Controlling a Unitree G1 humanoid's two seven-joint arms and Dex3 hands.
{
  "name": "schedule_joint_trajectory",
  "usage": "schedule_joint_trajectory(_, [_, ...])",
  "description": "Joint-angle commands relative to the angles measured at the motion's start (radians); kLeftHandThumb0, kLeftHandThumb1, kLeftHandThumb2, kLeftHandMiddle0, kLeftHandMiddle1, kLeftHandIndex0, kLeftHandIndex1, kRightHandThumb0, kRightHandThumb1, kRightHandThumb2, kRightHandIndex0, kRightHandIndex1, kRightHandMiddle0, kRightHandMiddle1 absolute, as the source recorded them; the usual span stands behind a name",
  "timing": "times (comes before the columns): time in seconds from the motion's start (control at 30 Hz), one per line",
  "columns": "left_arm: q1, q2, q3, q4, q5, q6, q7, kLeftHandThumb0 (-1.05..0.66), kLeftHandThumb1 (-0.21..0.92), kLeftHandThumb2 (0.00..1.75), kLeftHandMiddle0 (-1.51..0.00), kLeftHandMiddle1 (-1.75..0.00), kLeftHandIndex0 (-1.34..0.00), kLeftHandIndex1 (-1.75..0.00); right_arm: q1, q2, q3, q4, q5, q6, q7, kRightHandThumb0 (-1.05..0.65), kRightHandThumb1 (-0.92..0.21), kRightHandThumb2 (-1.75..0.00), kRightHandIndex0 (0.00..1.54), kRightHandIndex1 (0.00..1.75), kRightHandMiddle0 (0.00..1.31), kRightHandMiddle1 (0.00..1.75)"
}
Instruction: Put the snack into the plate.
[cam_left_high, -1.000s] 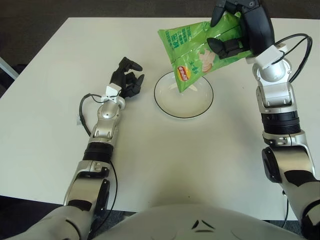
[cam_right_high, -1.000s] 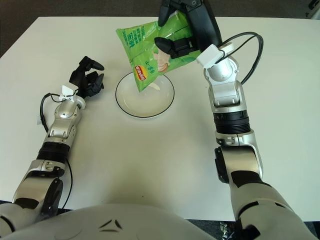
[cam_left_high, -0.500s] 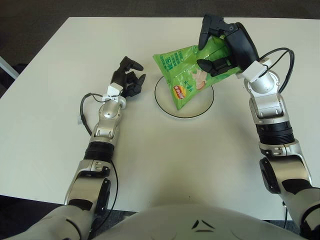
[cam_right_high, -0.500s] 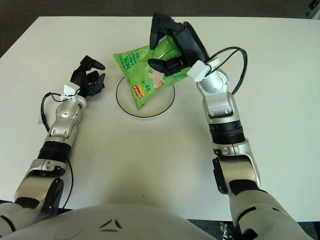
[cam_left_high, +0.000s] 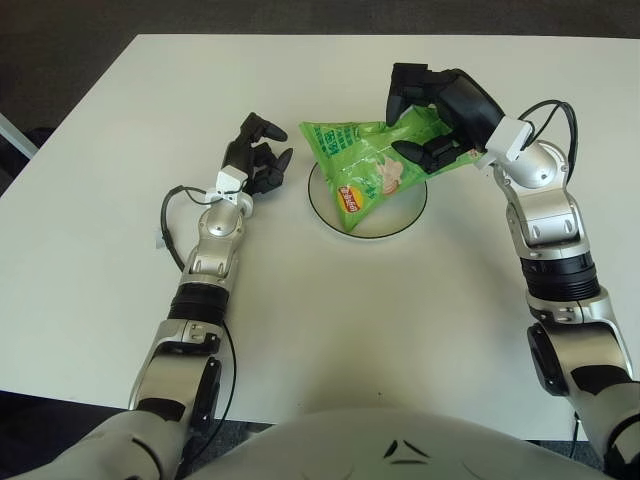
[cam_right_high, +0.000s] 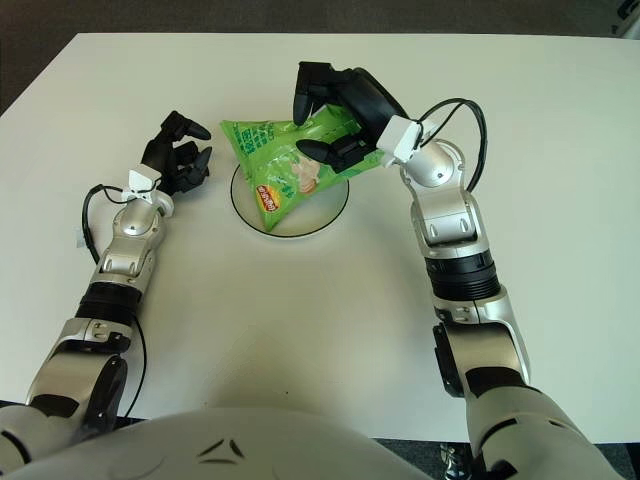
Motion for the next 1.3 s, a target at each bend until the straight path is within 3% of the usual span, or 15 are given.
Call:
schedule_joint_trajectory(0.0, [0.072, -0.018, -0.020, 0.048, 0.025, 0.024, 0.003, -0.37, 0.83, 0.52, -0.82, -1.59, -0.37, -1.62, 0.013, -0.022, 0.011, -0.029, 0.030, 0.037, 0.055, 0.00, -0.76, -0.48, 0.55, 1.51, 0.52, 1.20])
schedule_joint_trajectory(0.07, [0.072, -0.017, -0.021, 0.048, 0.026, 0.024, 0.004, -0.37, 0.83, 0.52, -0.82, -1.59, -0.37, -1.62, 0.008, -0.041, 0.020, -0.031, 0.020, 0.043, 0.077, -0.01, -0.85, -0.32, 0.57, 1.44, 0.49, 1.22])
schedule_joint_trajectory(0.13, [0.073, -0.017, -0.021, 0.046, 0.027, 0.024, 0.005, -0.37, 0.84, 0.52, -0.82, -1.58, -0.37, -1.62, -0.003, -0.069, 0.035, -0.035, 0.008, 0.071, 0.115, -0.01, -0.88, -0.28, 0.57, 1.39, 0.44, 1.29])
schedule_joint_trajectory(0.17, [0.073, -0.017, -0.021, 0.046, 0.027, 0.025, 0.005, -0.37, 0.84, 0.52, -0.82, -1.58, -0.37, -1.62, -0.007, -0.079, 0.040, -0.036, 0.005, 0.083, 0.129, -0.13, -0.90, -0.29, 0.55, 1.15, 0.43, 1.37])
schedule_joint_trajectory(0.23, [0.073, -0.017, -0.021, 0.045, 0.028, 0.025, 0.005, -0.37, 0.84, 0.52, -0.82, -1.58, -0.37, -1.62, -0.011, -0.087, 0.044, -0.039, 0.004, 0.095, 0.141, -0.24, -0.91, -0.30, 0.57, 0.88, 0.42, 1.44])
schedule_joint_trajectory(0.3, [0.074, -0.017, -0.021, 0.043, 0.028, 0.025, 0.005, -0.37, 0.84, 0.51, -0.82, -1.58, -0.37, -1.62, -0.014, -0.092, 0.046, -0.039, 0.004, 0.102, 0.152, -0.31, -0.92, -0.31, 0.58, 0.70, 0.41, 1.49])
schedule_joint_trajectory(0.33, [0.075, -0.017, -0.021, 0.041, 0.028, 0.026, 0.005, -0.37, 0.84, 0.51, -0.82, -1.57, -0.37, -1.62, -0.017, -0.096, 0.048, -0.037, 0.005, 0.105, 0.160, -0.35, -0.92, -0.30, 0.58, 0.65, 0.39, 1.34])
schedule_joint_trajectory(0.37, [0.075, -0.017, -0.021, 0.040, 0.029, 0.026, 0.005, -0.37, 0.84, 0.51, -0.82, -1.57, -0.37, -1.62, -0.019, -0.099, 0.050, -0.036, 0.005, 0.107, 0.166, -0.42, -0.92, -0.30, 0.60, 0.49, 0.40, 1.03])
schedule_joint_trajectory(0.5, [0.080, -0.017, -0.019, 0.030, 0.029, 0.030, 0.003, -0.37, 0.84, 0.51, -0.82, -1.57, -0.37, -1.62, -0.024, -0.104, 0.054, -0.014, 0.016, 0.088, 0.192, -0.55, -0.92, -0.38, 0.68, 0.12, 0.49, 0.43])
schedule_joint_trajectory(0.6, [0.081, -0.018, -0.019, 0.027, 0.029, 0.033, 0.003, -0.37, 0.84, 0.52, -0.82, -1.57, -0.36, -1.62, -0.024, -0.099, 0.049, 0.010, 0.024, 0.055, 0.199, -0.58, -0.92, -0.46, 0.68, 0.04, 0.51, 0.30])
schedule_joint_trajectory(0.9, [0.085, -0.017, -0.020, 0.018, 0.034, 0.040, 0.005, -0.37, 0.84, 0.52, -0.81, -1.57, -0.36, -1.63, -0.021, -0.071, 0.023, 0.037, 0.049, 0.001, 0.182, -0.64, -0.92, -0.74, 0.63, 0.00, 0.52, 0.21])
schedule_joint_trajectory(1.27, [0.086, -0.014, -0.025, 0.014, 0.046, 0.044, 0.013, -0.37, 0.83, 0.54, -0.79, -1.59, -0.36, -1.64, -0.023, -0.047, 0.005, 0.070, 0.039, -0.092, 0.144, -0.67, -0.92, -0.85, 0.55, 0.00, 0.50, 0.16])
